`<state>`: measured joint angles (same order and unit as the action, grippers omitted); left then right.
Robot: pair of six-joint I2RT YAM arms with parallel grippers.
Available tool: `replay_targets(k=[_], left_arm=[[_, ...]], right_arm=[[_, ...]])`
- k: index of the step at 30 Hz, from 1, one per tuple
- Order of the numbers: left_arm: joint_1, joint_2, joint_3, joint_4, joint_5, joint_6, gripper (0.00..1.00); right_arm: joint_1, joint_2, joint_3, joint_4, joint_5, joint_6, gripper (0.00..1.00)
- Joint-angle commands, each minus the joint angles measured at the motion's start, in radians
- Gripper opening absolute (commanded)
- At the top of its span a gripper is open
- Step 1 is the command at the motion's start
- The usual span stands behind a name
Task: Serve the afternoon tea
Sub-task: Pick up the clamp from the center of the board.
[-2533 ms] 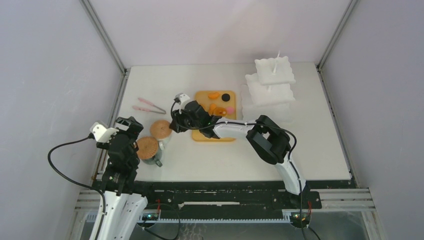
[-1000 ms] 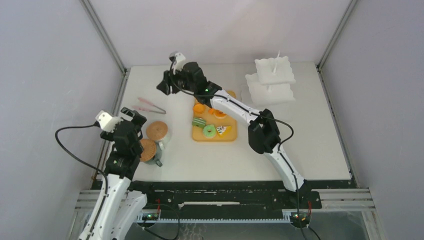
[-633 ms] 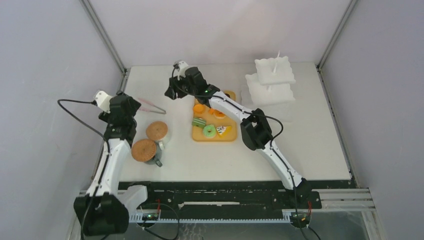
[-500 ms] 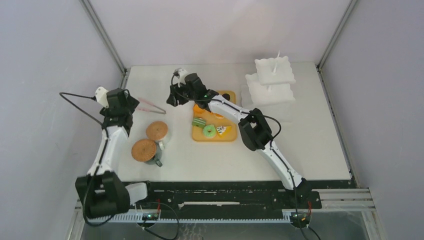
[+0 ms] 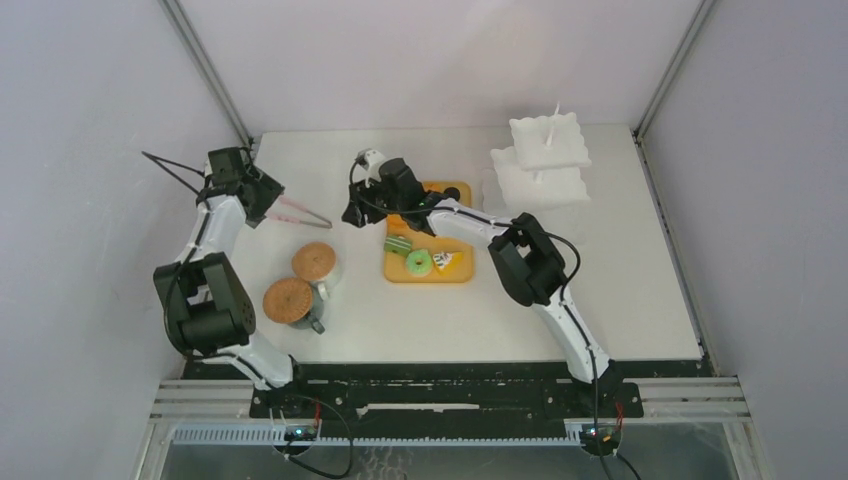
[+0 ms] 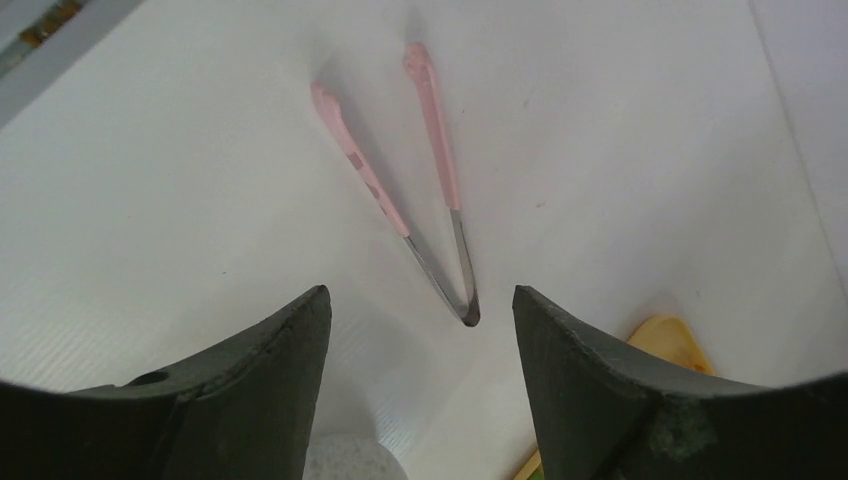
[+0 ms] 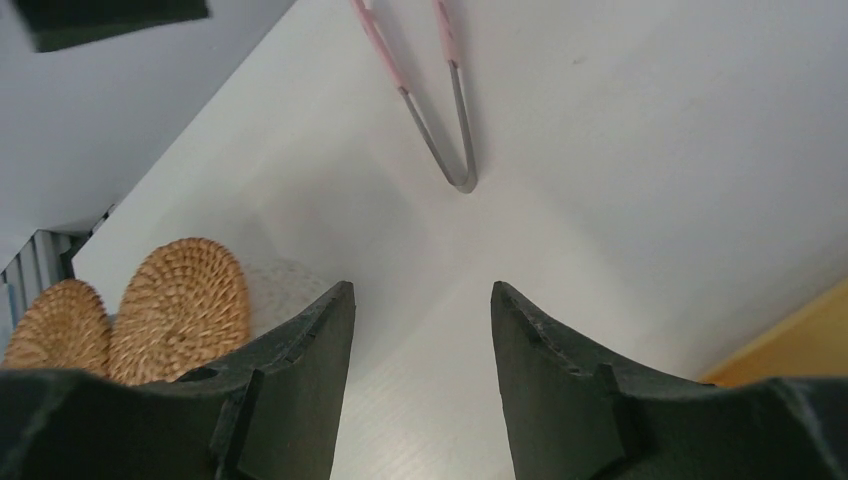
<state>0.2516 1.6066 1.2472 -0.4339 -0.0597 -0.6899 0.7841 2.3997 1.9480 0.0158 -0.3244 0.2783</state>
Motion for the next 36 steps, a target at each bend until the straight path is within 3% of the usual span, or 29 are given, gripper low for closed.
replay_targets(k=[1,6,13,36], left_arm=[[0.014,0.085,0.091,-0.074,0.082,0.012,0.7],[0.027,0.162,0.121,-0.08,0.113,0.011,0.63],[0.043,0.268,0.196,-0.122,0.124,0.007,0.63],[0.047,0.439,0.355,-0.187,0.118,-0.004,0.58]], right_arm=[[-0.008,-0.141,-0.099,0.149,0.001,0.017,0.6],[-0.017,-0.231,-0.232,0.211,-0.001,0.023,0.6],[-0.022,-0.344,-0.355,0.264,-0.007,0.014,0.6],[-0.021,-0.408,-0.46,0.329,-0.036,0.021,0.61]])
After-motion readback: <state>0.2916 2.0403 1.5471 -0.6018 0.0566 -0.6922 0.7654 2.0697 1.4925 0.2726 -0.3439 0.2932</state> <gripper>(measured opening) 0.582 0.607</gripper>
